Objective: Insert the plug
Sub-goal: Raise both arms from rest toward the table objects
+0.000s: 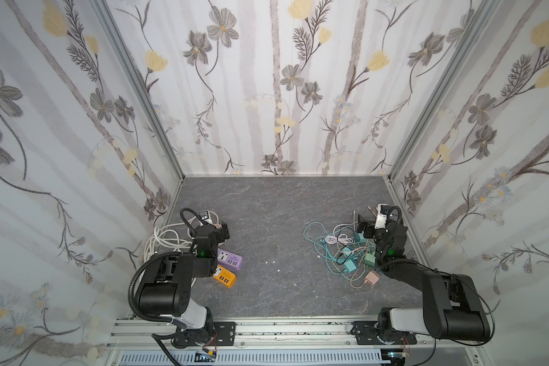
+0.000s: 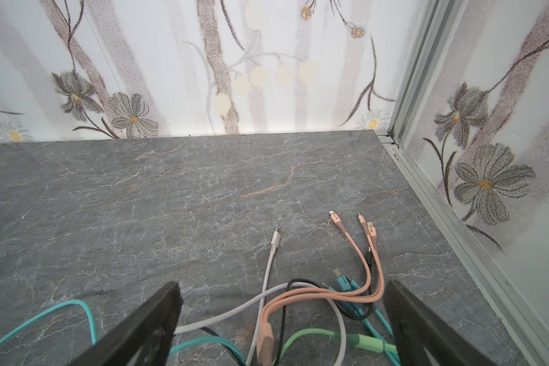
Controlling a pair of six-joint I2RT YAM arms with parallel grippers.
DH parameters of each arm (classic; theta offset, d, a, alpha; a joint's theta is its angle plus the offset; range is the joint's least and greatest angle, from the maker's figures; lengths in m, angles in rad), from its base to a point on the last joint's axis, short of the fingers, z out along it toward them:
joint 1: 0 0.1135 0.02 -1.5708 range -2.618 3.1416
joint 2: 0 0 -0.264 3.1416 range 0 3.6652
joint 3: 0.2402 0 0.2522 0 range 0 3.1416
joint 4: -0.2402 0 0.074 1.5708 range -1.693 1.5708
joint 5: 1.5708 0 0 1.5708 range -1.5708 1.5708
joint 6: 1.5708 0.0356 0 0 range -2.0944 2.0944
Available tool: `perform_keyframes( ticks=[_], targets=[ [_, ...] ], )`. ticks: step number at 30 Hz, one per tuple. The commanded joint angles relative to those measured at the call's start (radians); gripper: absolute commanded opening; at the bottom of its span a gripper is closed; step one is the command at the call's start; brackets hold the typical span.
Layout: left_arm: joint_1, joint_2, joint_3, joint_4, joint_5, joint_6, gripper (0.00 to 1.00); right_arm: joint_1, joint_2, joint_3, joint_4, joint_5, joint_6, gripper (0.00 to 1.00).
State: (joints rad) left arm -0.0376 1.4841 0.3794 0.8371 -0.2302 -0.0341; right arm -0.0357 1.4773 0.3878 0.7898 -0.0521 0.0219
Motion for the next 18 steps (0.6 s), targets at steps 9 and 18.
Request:
perform_keyframes(
  ticks=[9, 18],
  targets=[
    [-0.015, -0.357, 0.316, -0.899, -0.336, -0.452, 1.00, 0.000, -0.221, 0.303, -0.717, 0.025, 0.303, 0.99],
    [-0.012, -0.301, 0.489, -1.346, 0.017, -0.657, 1.00, -0.013, -0.213, 0.363, -0.902, -0.015, 0.629, 0.99]
  ],
)
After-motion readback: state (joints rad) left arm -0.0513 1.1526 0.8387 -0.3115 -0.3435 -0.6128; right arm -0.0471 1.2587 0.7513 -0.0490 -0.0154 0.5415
